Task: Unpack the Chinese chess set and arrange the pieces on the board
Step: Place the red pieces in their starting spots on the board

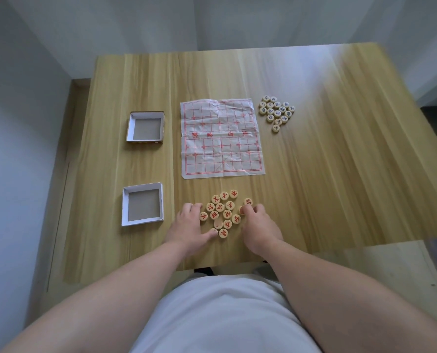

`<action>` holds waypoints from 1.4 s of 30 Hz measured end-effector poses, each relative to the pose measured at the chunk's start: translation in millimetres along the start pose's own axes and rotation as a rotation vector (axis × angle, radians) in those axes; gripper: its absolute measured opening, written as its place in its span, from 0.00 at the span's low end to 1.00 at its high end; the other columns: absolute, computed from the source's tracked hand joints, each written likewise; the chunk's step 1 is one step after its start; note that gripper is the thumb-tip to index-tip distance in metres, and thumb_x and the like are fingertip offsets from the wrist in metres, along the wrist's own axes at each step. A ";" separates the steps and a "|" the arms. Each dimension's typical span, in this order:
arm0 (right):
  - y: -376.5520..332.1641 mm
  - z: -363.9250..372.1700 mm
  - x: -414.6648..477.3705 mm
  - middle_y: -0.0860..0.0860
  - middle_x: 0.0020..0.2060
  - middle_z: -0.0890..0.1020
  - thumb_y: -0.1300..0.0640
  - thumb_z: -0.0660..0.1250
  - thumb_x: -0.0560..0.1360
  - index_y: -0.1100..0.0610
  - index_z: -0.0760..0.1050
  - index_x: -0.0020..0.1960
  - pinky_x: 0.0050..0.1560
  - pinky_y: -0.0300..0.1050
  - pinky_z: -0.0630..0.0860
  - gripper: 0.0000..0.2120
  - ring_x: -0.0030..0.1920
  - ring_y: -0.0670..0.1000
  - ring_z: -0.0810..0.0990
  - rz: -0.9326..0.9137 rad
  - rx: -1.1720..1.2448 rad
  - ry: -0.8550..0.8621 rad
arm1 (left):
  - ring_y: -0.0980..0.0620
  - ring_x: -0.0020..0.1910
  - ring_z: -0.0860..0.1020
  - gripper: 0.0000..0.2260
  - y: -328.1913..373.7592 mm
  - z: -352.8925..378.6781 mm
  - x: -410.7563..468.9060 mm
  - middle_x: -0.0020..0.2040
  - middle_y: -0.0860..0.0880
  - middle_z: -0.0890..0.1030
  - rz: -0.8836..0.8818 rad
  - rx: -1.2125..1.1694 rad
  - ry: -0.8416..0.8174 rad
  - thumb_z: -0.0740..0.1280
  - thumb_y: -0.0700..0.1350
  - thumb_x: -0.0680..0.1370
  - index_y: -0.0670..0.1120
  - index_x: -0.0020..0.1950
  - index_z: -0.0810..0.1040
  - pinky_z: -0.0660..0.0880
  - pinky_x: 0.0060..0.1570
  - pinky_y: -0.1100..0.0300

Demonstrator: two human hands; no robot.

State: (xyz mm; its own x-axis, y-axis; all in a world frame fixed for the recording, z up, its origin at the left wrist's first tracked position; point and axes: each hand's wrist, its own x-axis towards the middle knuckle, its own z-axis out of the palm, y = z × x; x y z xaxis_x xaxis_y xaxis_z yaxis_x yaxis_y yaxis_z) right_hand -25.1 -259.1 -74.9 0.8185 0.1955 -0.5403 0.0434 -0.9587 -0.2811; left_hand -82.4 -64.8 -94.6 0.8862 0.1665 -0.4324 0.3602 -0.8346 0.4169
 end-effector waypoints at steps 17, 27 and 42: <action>-10.2 14.9 -1.3 0.49 0.60 0.71 0.59 0.66 0.78 0.47 0.69 0.66 0.44 0.50 0.81 0.18 0.51 0.54 0.78 -0.167 -0.114 0.011 | 0.52 0.48 0.76 0.18 5.5 8.3 -12.6 0.49 0.57 0.72 0.099 0.042 0.025 0.74 0.61 0.71 0.56 0.49 0.68 0.75 0.45 0.57; -11.9 16.3 -6.1 0.51 0.62 0.70 0.60 0.65 0.79 0.48 0.67 0.69 0.39 0.48 0.72 0.20 0.51 0.56 0.79 -0.192 -0.141 -0.015 | 0.50 0.49 0.78 0.16 13.9 10.8 -13.9 0.52 0.53 0.74 0.037 0.052 0.028 0.72 0.58 0.75 0.52 0.53 0.71 0.76 0.46 0.55; -13.6 16.5 -11.7 0.52 0.61 0.70 0.66 0.65 0.76 0.45 0.62 0.73 0.40 0.50 0.78 0.30 0.50 0.56 0.78 -0.216 -0.177 -0.053 | 0.49 0.45 0.77 0.19 8.3 17.4 -15.3 0.51 0.53 0.69 0.224 0.197 0.052 0.68 0.55 0.78 0.60 0.68 0.71 0.78 0.42 0.53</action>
State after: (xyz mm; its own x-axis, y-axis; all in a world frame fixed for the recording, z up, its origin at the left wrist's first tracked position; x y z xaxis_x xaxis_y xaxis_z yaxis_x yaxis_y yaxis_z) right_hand -44.7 -245.0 -77.8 0.7486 0.4055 -0.5245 0.3172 -0.9138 -0.2537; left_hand -98.0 -83.4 -98.4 0.9528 -0.0105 -0.3034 0.0955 -0.9384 0.3322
